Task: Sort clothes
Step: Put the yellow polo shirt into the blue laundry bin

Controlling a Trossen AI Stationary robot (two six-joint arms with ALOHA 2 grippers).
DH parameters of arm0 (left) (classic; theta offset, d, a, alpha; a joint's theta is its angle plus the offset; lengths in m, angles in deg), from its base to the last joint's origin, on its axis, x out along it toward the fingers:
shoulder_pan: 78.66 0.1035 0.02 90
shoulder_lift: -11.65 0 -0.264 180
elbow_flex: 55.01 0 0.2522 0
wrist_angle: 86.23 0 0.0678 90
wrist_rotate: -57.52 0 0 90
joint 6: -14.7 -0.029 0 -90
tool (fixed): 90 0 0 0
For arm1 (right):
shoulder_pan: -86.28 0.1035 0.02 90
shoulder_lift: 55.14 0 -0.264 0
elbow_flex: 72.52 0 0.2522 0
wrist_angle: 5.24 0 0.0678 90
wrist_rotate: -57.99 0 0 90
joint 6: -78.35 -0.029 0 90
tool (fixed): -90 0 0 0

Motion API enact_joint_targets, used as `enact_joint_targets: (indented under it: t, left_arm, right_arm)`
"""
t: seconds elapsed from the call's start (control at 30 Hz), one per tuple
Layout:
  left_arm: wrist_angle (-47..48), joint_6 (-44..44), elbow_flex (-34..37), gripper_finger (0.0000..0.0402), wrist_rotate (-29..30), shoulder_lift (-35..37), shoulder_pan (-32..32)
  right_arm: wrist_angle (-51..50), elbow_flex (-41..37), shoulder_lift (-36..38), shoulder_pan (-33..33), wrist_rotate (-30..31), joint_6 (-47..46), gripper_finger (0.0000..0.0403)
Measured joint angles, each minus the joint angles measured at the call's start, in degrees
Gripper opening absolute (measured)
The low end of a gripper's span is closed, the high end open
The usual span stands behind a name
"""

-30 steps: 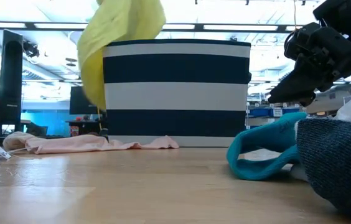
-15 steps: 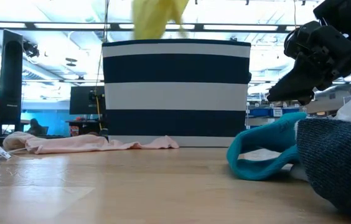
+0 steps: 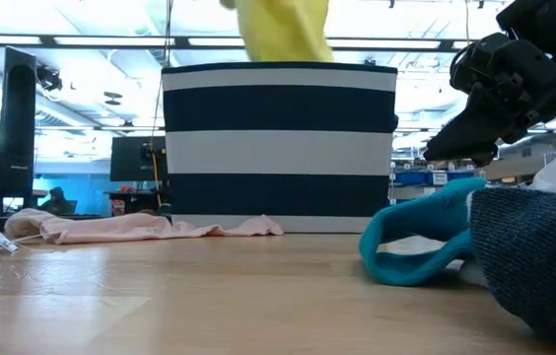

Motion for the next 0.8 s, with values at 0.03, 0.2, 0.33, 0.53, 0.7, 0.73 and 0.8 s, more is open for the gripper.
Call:
enact_joint_targets:
  t: [0.03,0.2,0.33,0.53,0.7,0.73,0.8]
  left_arm:
    - [3.6,-1.3,0.0,0.0,1.0,0.3,0.0]
    - [19.1,-5.9,0.0,0.0,9.2,0.9,-0.3]
    - [26.2,-7.3,2.9,0.0,10.0,0.7,-1.5]
    - [27.4,-7.4,15.7,0.0,9.6,0.5,-4.5]
    - [27.2,-7.0,28.8,0.0,10.5,0.5,-5.6]
    - [26.9,-6.5,31.8,0.0,10.9,0.5,-5.7]
    - [24.1,-5.3,37.5,0.0,11.3,0.5,-5.7]
  right_arm:
    - [0.0,0.0,0.0,0.0,-0.2,0.0,0.0126]
    - [0.0,0.0,0.0,0.0,-0.2,0.0,0.0126]
    - [0.3,0.0,0.0,0.0,-0.2,0.5,0.0124]
    - [0.3,0.0,0.0,0.0,-0.2,0.6,0.0125]
    - [0.4,0.0,0.0,0.0,-0.3,0.5,0.0123]
    - [0.4,0.0,0.0,0.0,-0.3,0.5,0.0123]
    - [0.4,0.0,0.0,0.0,-0.3,0.5,0.0123]
